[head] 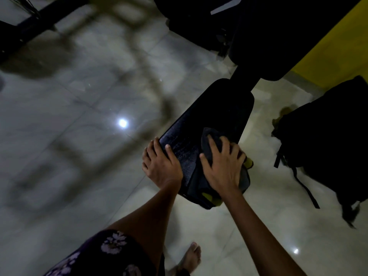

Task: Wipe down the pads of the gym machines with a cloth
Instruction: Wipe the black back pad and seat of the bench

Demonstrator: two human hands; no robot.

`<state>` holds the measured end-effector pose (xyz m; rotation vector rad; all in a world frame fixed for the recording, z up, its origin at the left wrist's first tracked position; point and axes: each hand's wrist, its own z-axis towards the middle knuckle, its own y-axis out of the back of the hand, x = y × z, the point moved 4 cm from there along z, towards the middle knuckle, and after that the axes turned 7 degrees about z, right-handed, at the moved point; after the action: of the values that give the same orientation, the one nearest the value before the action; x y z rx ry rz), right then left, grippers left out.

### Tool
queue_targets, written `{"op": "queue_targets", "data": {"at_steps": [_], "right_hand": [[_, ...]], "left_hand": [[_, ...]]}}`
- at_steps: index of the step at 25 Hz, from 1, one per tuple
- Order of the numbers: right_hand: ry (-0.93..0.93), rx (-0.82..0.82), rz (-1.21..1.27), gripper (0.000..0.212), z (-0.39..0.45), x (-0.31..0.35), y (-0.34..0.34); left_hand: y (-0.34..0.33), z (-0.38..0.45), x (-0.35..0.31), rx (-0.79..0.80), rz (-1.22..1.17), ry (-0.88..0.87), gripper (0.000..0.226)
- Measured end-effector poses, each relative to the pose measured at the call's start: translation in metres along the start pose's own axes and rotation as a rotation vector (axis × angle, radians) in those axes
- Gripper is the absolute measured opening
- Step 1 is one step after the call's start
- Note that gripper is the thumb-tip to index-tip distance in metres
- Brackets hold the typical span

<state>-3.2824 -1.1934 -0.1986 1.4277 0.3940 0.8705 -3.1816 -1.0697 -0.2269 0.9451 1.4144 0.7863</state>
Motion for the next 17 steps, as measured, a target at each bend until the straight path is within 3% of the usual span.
{"op": "queue_targets", "data": {"at_steps": [5,9,11,13,15,17], "right_hand": [[0.351,0.021,0.067,0.045,-0.022,-0.010,0.001],[-0.004,-0.059,0.194,0.041,0.046,-0.029,0.003],[-0.045,-0.065,0.133,0.042,0.036,-0.009,0.002],[0.116,0.024,0.065,0.051,0.006,0.011,-0.001],[0.397,0.095,0.000,0.053,-0.003,0.004,-0.001],[0.481,0.093,-0.058,0.051,0.027,-0.021,-0.004]], "left_hand": [[0.000,0.000,0.000,-0.038,0.016,-0.003,0.057],[-0.001,0.000,-0.001,-0.044,0.032,0.001,0.058],[-0.002,0.000,0.000,-0.034,0.048,0.002,0.058],[-0.003,0.001,0.001,-0.018,0.063,0.004,0.059],[-0.003,-0.001,0.000,-0.010,0.071,0.008,0.060],[-0.003,-0.001,0.000,-0.020,0.068,0.000,0.059]]}}
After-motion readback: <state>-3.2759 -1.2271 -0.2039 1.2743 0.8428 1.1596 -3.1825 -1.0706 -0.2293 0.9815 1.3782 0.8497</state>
